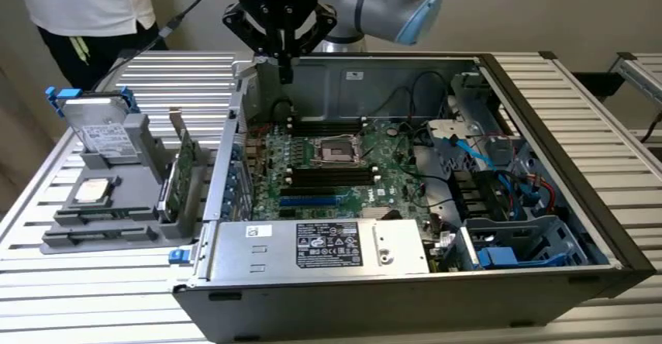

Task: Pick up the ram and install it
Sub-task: 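Reach for the ram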

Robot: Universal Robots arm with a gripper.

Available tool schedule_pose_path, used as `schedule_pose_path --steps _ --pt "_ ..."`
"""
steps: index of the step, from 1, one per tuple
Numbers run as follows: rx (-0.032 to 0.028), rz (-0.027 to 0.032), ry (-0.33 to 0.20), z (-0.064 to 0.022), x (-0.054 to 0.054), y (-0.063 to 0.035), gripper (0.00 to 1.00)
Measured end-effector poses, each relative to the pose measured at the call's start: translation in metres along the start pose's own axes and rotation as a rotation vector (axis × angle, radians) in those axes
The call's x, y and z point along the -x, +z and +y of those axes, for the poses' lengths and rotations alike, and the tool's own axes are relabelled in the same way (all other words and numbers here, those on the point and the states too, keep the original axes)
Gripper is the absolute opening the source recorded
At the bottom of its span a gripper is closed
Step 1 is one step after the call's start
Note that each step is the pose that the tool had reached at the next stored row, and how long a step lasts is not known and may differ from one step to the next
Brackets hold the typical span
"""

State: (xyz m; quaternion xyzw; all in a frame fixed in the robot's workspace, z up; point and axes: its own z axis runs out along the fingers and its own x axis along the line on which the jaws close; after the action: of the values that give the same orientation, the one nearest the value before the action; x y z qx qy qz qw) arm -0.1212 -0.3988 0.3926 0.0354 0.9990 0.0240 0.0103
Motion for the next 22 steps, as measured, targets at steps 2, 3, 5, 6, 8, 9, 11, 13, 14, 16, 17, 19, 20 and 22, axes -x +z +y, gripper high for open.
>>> schedule_pose_path --steps 2,3,5,6,8,9,11,13,14,16,17,19,20,22 --pt "0.0 0.0 0.0 0.0 0.0 0.0 0.1" --pt "0.0 0.0 0.0 -0.0001 0.0 0.0 0.1" --pt "0.0001 0.0001 0.0 -0.0004 -0.005 -0.0002 0.1" --pt "0.0006 0.0 0.0 -0.0007 -0.01 -0.0002 0.1" --pt "0.0008 0.0004 0.0 -0.0013 -0.019 -0.0004 0.1" --pt "0.0009 0.0009 0.0 -0.0017 -0.023 -0.0005 0.1" --pt "0.0009 0.002 0.0 -0.0023 -0.033 -0.0007 0.1" --pt "0.0008 0.0041 0.0 -0.0029 -0.042 -0.001 0.1" --pt "0.0009 0.0051 0.0 -0.0032 -0.046 -0.001 0.1" --pt "0.0013 0.0074 0.0 -0.0039 -0.055 -0.0012 0.1" --pt "0.0014 0.0086 0.0 -0.0043 -0.06 -0.0012 0.1" --pt "0.0017 0.0108 0.0 -0.0052 -0.069 -0.0011 0.1" --pt "0.0018 0.0118 0.0 -0.0057 -0.073 -0.0009 0.1" --pt "0.0019 0.0139 -0.001 -0.007 -0.079 -0.0006 0.1"
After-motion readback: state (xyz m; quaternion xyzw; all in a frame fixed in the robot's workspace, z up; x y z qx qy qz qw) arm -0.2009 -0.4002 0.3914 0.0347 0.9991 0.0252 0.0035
